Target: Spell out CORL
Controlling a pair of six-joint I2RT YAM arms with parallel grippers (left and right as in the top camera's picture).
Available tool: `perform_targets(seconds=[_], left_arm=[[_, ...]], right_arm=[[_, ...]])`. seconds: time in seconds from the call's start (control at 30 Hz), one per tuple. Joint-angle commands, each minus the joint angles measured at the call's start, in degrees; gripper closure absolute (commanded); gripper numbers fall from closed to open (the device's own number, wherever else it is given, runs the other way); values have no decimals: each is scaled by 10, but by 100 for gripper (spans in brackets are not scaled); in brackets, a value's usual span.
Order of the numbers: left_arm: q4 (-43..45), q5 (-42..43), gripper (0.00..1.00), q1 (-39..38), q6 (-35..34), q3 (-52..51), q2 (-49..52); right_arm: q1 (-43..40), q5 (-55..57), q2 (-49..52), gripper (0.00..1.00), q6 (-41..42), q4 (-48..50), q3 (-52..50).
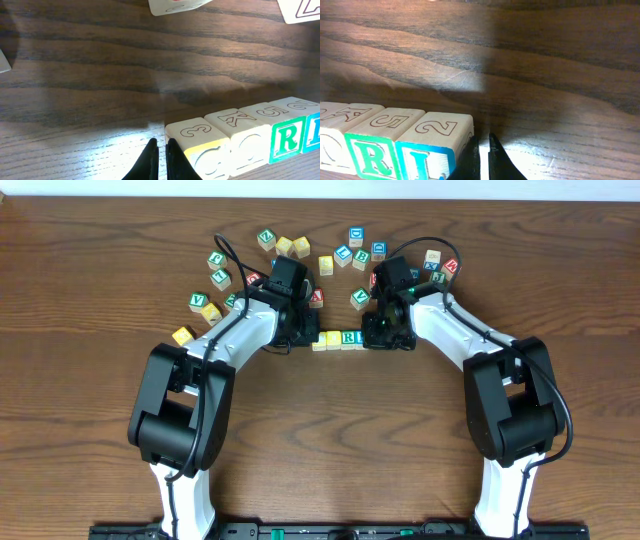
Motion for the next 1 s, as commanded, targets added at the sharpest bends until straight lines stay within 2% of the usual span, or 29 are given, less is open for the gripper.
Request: perform_targets(seconds=[0.0,0.47,0.97], left_arm=[[1,10,93,-2,7,-5,12],[9,7,92,-2,8,-5,12],[11,3,92,6,7,-4,11]], right_arm=[[9,-8,-4,96,-15,4,-1],[11,-16,-4,97,-15,-11,-1],[-6,-1,-10,93,-9,-14,19]])
